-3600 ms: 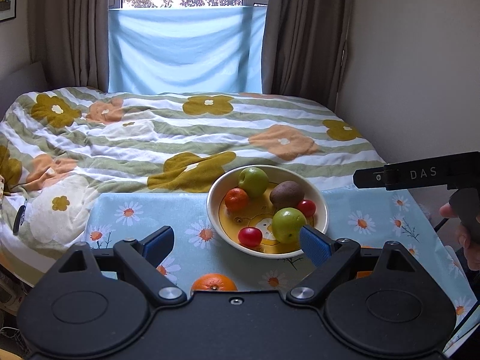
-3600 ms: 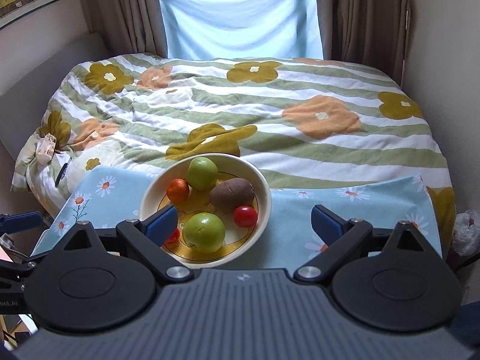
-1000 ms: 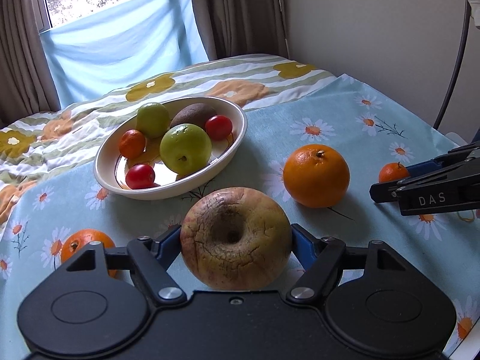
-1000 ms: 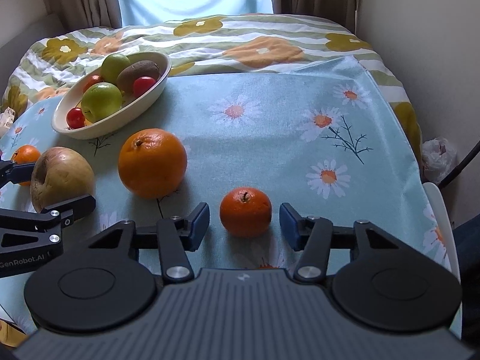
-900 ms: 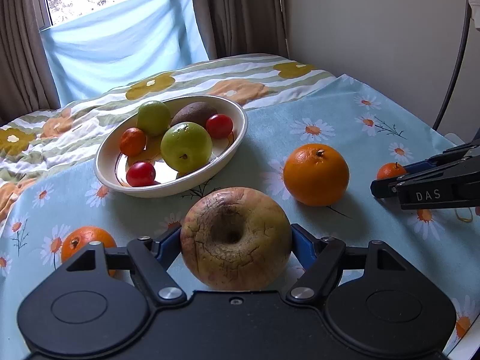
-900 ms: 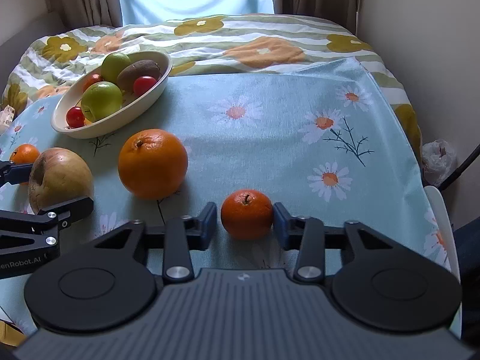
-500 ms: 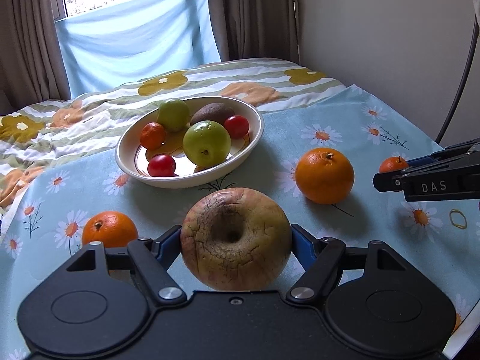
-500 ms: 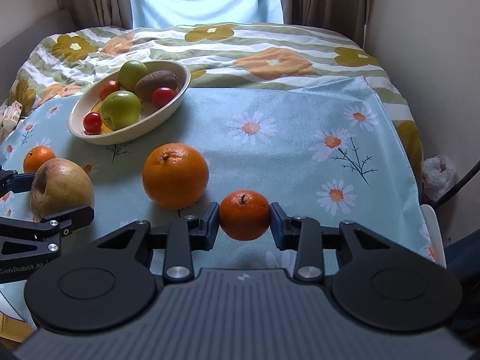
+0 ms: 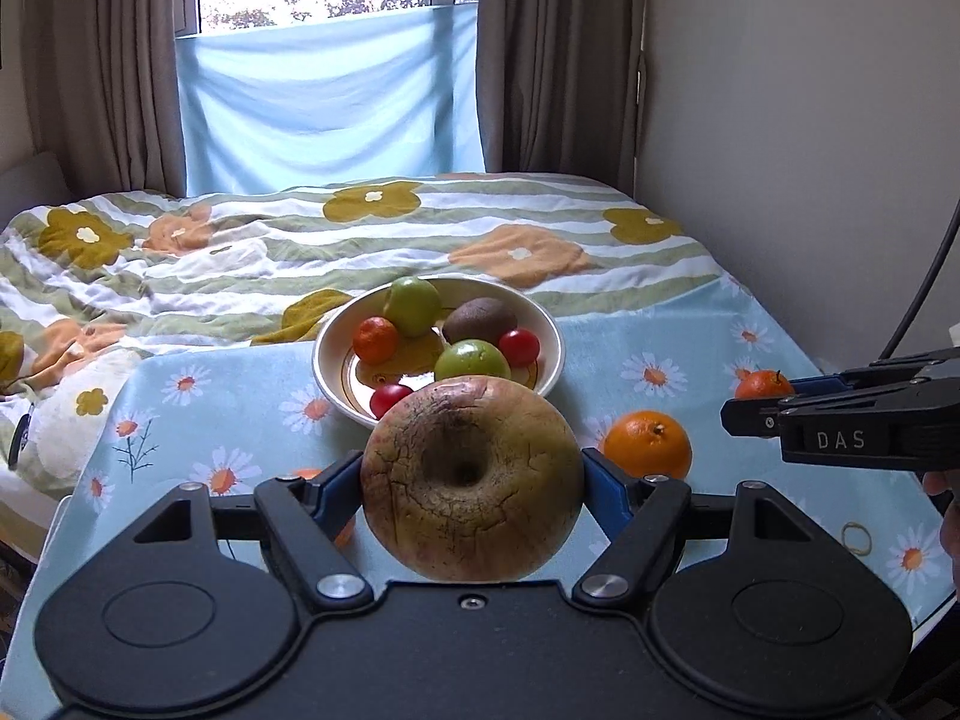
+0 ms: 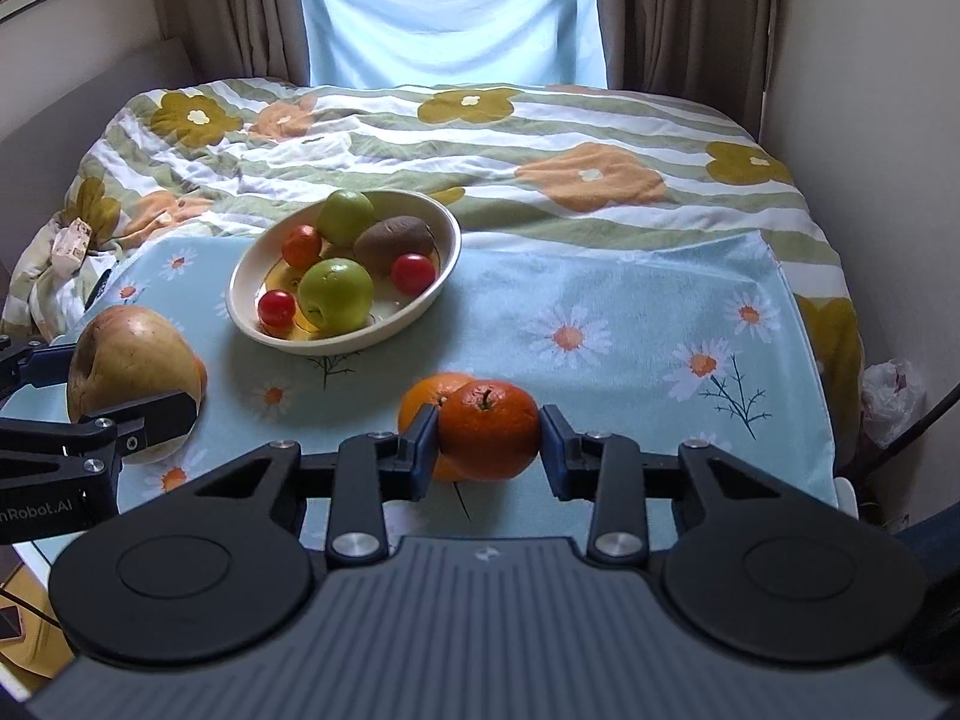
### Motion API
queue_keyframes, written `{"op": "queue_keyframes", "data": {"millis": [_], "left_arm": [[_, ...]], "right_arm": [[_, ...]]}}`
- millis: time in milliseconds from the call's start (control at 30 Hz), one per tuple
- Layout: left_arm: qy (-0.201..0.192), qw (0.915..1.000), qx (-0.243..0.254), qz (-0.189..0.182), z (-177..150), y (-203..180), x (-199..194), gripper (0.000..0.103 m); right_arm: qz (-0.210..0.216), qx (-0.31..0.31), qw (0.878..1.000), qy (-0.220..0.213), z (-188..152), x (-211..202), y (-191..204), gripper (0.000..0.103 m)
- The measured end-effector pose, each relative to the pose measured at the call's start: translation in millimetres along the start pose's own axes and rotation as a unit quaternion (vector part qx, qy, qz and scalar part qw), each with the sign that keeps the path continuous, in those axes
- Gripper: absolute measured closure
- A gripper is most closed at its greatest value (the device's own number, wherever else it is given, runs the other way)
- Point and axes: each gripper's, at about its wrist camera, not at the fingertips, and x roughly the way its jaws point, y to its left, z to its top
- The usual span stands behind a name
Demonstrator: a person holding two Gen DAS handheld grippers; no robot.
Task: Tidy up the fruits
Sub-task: 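Carry the cracked apple and tangerine over the white bowl with both tools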
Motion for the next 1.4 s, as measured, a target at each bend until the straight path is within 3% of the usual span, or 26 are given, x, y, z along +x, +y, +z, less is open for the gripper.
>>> {"op": "queue_keyframes", "data": {"millis": [200, 500, 933, 1400], "left_arm": [[-0.016, 0.9998, -0.010, 0.000, 23.3, 16.7, -12.6, 0.024], [-0.021, 0.9997, -0.002, -0.009, 54.3, 53.1, 2.3, 0.024], [0.011, 0.9984, 0.034, -0.044, 86.0, 94.9, 77.8, 0.024], [0.057, 0.9903, 0.106, -0.071, 84.4, 88.5, 159.0, 0.024]], "right_arm": [[0.014, -0.013, 1.000, -0.012, 23.4, -8.5, 18.5, 0.053], [0.020, 0.000, 1.000, -0.023, 56.0, 6.4, 49.5, 0.053], [0.000, 0.033, 0.999, -0.015, 99.8, 57.7, 77.1, 0.053], [-0.033, 0.070, 0.997, 0.004, 113.3, 101.5, 70.1, 0.053]]}}
